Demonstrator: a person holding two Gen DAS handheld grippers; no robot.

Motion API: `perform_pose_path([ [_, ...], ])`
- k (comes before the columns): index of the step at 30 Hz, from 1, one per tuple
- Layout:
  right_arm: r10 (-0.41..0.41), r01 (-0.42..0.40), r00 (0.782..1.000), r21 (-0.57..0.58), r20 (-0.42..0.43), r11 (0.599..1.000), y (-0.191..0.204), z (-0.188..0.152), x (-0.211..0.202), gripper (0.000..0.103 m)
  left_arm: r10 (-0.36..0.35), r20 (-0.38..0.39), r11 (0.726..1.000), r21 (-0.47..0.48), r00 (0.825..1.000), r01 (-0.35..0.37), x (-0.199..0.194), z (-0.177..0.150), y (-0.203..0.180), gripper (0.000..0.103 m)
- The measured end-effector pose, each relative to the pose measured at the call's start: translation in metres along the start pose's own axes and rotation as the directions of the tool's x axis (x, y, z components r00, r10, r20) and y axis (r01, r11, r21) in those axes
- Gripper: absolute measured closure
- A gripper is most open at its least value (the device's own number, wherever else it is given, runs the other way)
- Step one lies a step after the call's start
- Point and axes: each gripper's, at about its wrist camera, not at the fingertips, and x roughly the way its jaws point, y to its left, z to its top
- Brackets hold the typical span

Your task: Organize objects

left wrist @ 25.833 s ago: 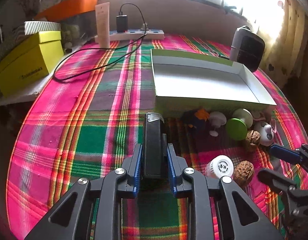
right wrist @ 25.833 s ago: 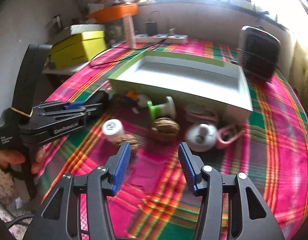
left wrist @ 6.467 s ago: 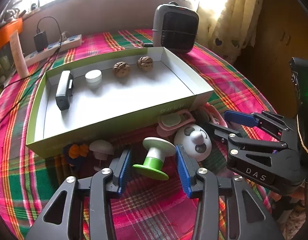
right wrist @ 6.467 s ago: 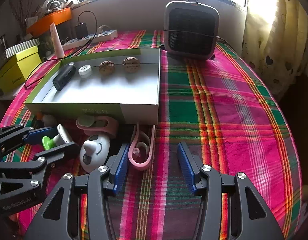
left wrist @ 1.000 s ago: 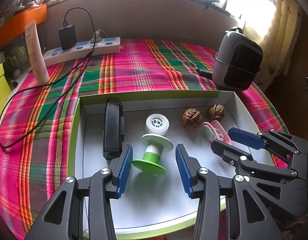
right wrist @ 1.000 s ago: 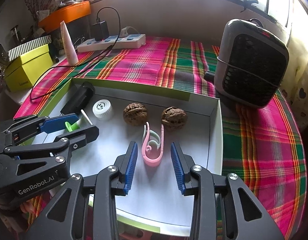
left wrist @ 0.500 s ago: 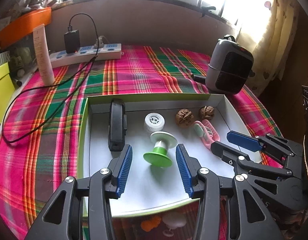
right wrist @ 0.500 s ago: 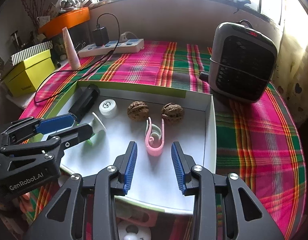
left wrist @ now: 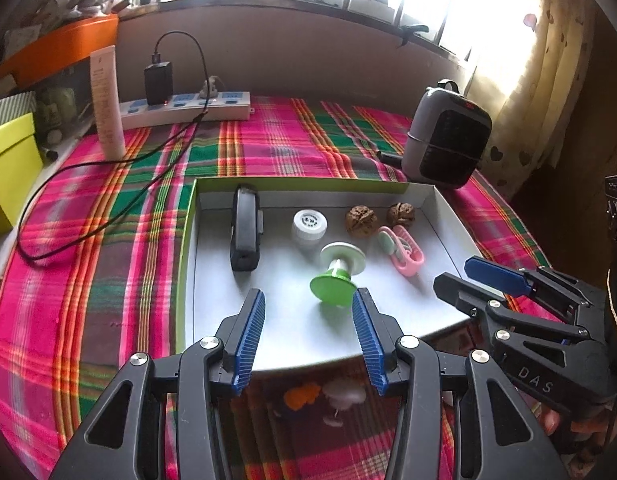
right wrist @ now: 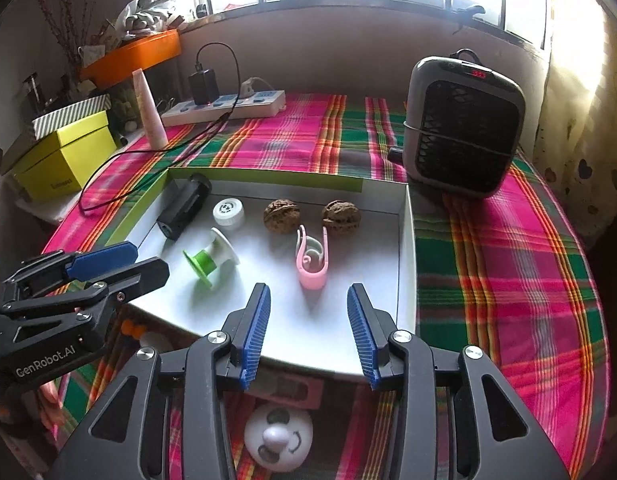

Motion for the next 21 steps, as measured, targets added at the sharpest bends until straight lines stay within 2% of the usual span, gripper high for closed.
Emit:
perform_pose_path([
  [6,-0.008,0.008,1.0,0.01,0.016,1.0,-0.003,-0.011,-0.01,0.062,-0.013,0.025,1.0,0.011,1.0,0.012,-0.016,-0.011,0.0,0.059],
  [21,-0.008,0.007,0.999,0.021,0.048,1.0,-0.002,-0.033,-0.035,0.061,-0.043,0.02,0.999,-0.001,0.999,0.043,-0.036,-0.037,0.003,0.059],
])
